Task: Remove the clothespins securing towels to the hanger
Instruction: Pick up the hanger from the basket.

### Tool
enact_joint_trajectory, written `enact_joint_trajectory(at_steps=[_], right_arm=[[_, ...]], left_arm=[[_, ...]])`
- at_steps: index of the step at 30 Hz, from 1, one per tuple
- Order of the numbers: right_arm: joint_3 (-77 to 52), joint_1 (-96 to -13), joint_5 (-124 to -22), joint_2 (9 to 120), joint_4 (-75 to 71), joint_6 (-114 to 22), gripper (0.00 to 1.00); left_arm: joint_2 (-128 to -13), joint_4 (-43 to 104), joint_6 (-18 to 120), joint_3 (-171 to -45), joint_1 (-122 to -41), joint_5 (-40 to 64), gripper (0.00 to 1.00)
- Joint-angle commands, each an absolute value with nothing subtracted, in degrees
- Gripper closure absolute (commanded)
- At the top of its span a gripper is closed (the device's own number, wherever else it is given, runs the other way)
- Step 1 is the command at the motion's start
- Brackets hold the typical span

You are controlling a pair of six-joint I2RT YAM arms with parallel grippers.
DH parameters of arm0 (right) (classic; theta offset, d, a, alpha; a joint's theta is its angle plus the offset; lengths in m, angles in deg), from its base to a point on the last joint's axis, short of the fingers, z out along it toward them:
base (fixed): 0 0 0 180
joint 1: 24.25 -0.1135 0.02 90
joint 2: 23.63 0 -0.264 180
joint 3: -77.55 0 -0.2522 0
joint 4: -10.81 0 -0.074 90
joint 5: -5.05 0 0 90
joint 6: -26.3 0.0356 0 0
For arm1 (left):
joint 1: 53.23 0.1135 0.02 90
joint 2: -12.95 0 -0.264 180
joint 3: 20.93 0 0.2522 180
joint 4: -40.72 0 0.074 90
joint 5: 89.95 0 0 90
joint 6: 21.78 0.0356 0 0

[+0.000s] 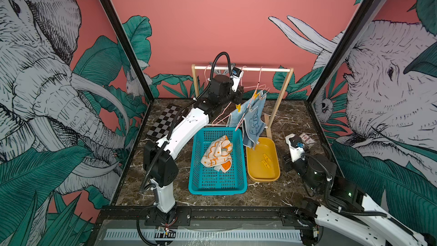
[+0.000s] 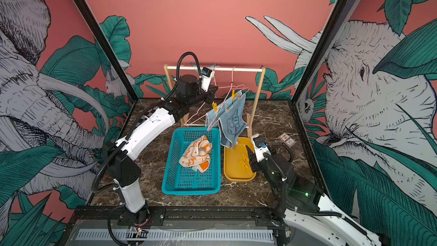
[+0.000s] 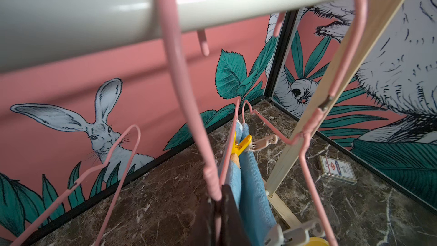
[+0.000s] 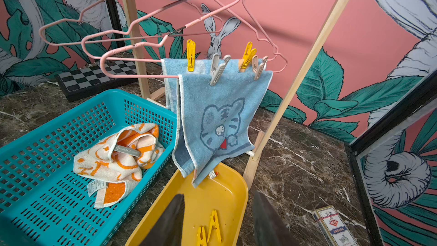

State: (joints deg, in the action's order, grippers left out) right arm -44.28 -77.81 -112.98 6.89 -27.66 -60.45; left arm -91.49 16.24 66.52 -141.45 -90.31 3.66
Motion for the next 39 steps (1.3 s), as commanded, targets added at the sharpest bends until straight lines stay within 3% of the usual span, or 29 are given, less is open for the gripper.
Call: enact_joint_trajectory(at_steps=[1, 15, 39], right_arm=[[-44.2, -77.5, -112.7, 7.1, -27.1, -60.0, 0.54], [-41.6, -77.5, -107.9, 11.2, -30.2, -59.7, 0.54], [-32.8, -77.6, -98.3, 20.5, -36.3, -61.9, 0.53]], left_arm=[[-88.5, 17.7, 66.3, -142.9, -90.0, 3.4, 1.00], [-78.4, 11.2, 72.2, -140.9, -90.0, -3.5, 1.00], [-56.6, -2.7, 73.4, -125.3, -90.0, -7.9, 1.00]])
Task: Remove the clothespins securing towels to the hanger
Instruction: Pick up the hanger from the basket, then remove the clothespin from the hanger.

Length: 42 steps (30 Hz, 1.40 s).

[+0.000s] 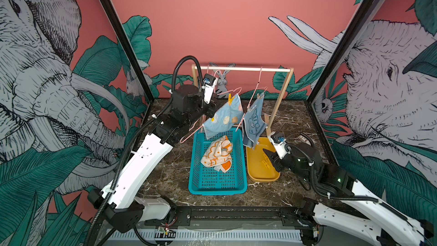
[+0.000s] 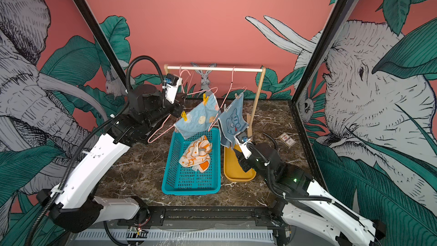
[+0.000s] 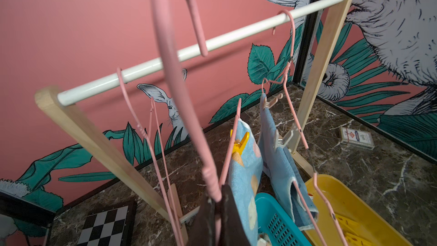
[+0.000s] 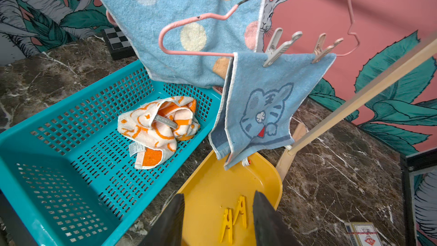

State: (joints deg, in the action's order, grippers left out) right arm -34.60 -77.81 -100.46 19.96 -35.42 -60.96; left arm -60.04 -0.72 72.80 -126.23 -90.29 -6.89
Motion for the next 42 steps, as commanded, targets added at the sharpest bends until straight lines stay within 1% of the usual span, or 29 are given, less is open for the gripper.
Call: enact_joint_trajectory(at_steps=[1, 8, 16, 21, 34, 42], right_arm=[[-32.5, -77.6, -97.8, 20.9, -36.3, -62.1, 0.53], [-27.9, -78.2, -94.3, 24.7, -38.3, -64.2, 0.53], [-24.6, -81.4, -93.4, 27.6, -38.6, -67.1, 0.53], [-23.2, -83.1, -92.0, 29.3, -38.3, -68.9, 0.53], [-22.7, -84.4, -89.3, 30.2, -36.8, -70.3, 0.54], [-24.2, -84.4, -86.9, 29.9, -36.2, -70.1, 0.53]], left_arm=[[-55.9, -3.5, 73.4, -124.7, -90.0, -7.7, 1.00], [-53.0, -9.0, 73.1, -122.6, -89.9, -5.0, 1.00], [-51.1, -14.0, 72.4, -122.5, -89.6, 0.6, 1.00], [-50.1, -16.7, 72.4, -122.1, -89.4, 2.4, 1.00], [-47.8, -20.8, 71.8, -119.5, -88.7, 10.8, 1.00], [-49.0, -20.9, 72.7, -118.6, -88.7, 15.3, 1.00]])
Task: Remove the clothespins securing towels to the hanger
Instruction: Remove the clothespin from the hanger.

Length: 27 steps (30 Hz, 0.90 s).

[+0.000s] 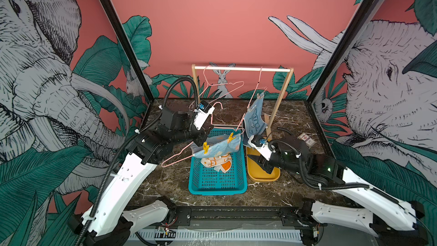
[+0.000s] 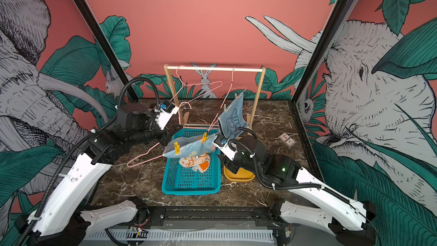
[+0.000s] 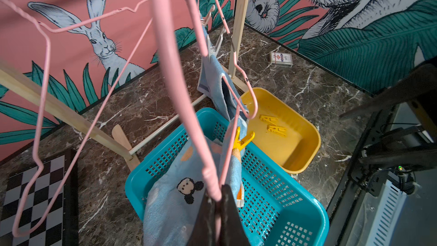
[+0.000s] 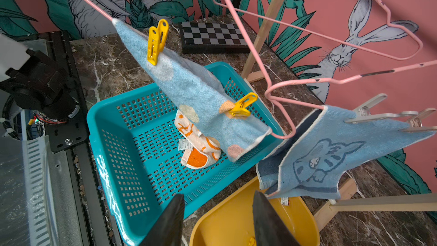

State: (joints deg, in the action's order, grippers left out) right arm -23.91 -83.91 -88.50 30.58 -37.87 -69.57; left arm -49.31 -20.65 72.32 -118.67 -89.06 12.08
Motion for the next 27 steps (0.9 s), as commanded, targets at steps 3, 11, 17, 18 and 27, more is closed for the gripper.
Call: enact_joint_trajectory(at_steps=[3, 11, 17, 18, 27], right_arm=[[-24.8, -84.4, -86.5, 29.9, -36.5, -70.1, 0.53], [-26.1, -84.5, -83.7, 29.3, -37.5, -70.4, 0.54], [-27.4, -84.5, -81.0, 30.4, -36.3, -71.6, 0.54], [-27.4, -84.5, -80.9, 30.9, -36.1, -71.8, 0.54], [-24.4, -84.5, -77.2, 35.5, -33.0, -74.1, 0.55]], left_arm=[[-49.9, -21.0, 73.2, -119.1, -88.7, 16.3, 1.00], [-52.2, -20.6, 73.5, -120.2, -88.6, 19.3, 1.00], [-52.2, -21.5, 73.6, -120.4, -88.6, 19.9, 1.00], [-52.3, -21.5, 73.6, -120.5, -88.6, 20.3, 1.00], [-53.3, -21.8, 73.5, -121.8, -88.6, 22.7, 1.00]])
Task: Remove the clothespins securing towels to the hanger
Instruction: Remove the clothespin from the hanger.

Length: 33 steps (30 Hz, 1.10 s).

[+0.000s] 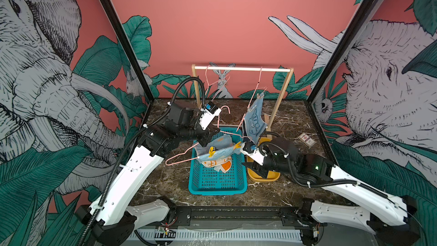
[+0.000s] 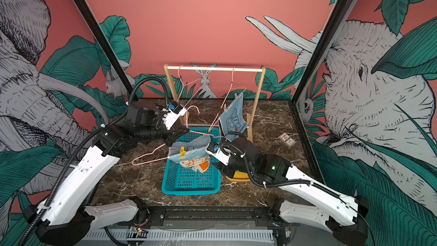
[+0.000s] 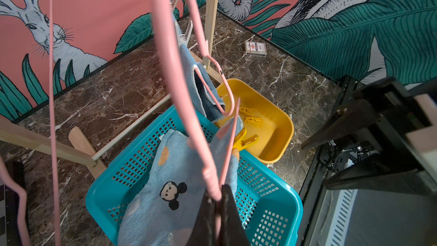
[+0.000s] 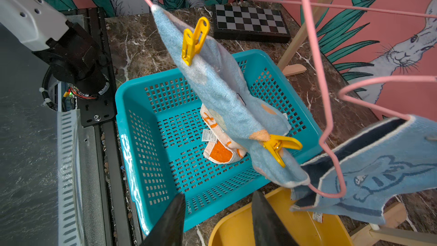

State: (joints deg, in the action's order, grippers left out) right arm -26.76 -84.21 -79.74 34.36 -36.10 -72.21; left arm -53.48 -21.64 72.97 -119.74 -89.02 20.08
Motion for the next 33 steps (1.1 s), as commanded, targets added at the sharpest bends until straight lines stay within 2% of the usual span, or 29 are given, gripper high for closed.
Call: enact_joint_trajectory(at_steps=[1, 13, 33], right_arm=[[-23.7, -84.5, -76.5, 36.4, -32.8, -74.5, 0.54], [-16.0, -84.7, -72.9, 46.0, -31.6, -80.0, 0.53], [-12.1, -86.1, -65.6, 53.3, -27.5, -80.0, 0.57]], left_arm=[[-53.4, -21.9, 73.4, -121.8, -88.6, 23.2, 1.00], [-54.4, -21.2, 72.5, -121.1, -88.7, 27.4, 1.00], [-55.8, -18.8, 72.0, -121.1, -88.6, 28.3, 1.00]])
